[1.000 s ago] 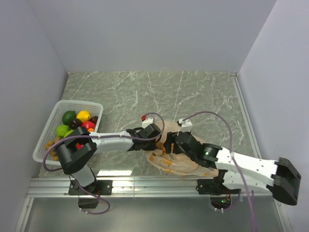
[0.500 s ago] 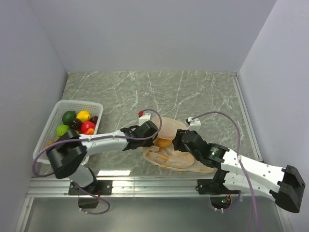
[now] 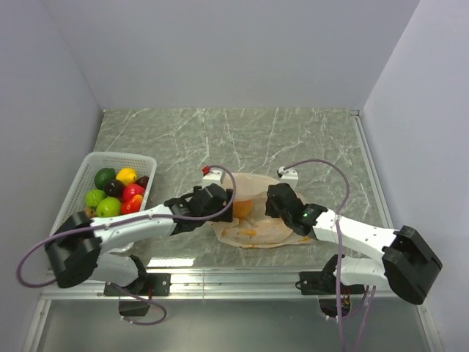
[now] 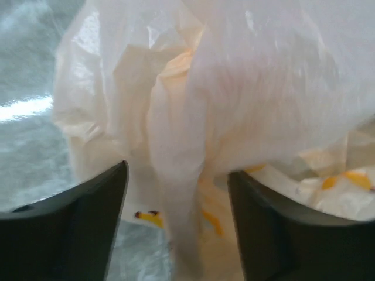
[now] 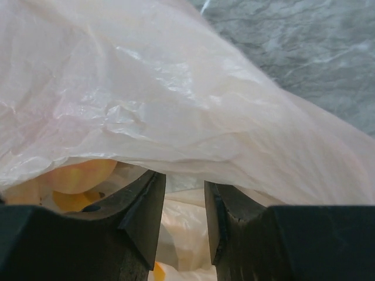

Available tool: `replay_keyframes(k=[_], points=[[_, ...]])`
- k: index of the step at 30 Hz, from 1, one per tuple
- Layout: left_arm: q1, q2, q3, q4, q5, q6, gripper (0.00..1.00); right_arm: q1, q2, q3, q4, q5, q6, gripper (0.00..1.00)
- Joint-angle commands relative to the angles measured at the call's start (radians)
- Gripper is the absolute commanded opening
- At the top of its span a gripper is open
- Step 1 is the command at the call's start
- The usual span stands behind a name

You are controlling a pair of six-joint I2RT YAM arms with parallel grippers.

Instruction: Untie the knot of the plastic bag and take out the fruit

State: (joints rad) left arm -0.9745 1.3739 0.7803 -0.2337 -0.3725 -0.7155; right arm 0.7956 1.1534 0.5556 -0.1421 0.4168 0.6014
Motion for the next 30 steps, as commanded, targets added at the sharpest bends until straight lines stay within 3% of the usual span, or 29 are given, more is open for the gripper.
replay_keyframes(k=[1, 3, 5, 7, 10, 16, 21, 30], points=[[0.0, -0.172, -0.016, 0.005, -0.063, -0.015, 0.83, -0.004, 0.043, 0.055, 0.079, -0.026, -0.017, 0.39], [-0.003, -0.289, -0.016, -0.03, -0.094, -0.025, 0.94, -0.004, 0.046, 0.059, 0.084, -0.035, -0.014, 0.39], [-0.009, -0.363, 0.0, -0.062, -0.141, -0.038, 0.95, -0.002, 0.039, 0.061, 0.087, -0.036, -0.02, 0.39], [-0.03, -0.444, 0.034, -0.082, -0.146, -0.026, 0.92, -0.003, 0.031, 0.067, 0.085, -0.041, -0.025, 0.39], [-0.099, -0.449, 0.109, -0.064, -0.112, -0.019, 0.8, -0.002, 0.023, 0.075, 0.079, -0.042, -0.028, 0.39], [-0.197, -0.198, 0.217, 0.017, -0.003, -0.064, 0.71, -0.002, 0.02, 0.07, 0.084, -0.047, -0.015, 0.39], [-0.196, -0.015, 0.25, -0.007, -0.086, -0.11, 0.69, -0.004, 0.011, 0.049, 0.081, -0.039, -0.003, 0.38], [-0.109, 0.142, 0.214, 0.063, -0.186, -0.148, 0.67, -0.021, -0.012, 0.003, 0.09, -0.056, 0.029, 0.38]])
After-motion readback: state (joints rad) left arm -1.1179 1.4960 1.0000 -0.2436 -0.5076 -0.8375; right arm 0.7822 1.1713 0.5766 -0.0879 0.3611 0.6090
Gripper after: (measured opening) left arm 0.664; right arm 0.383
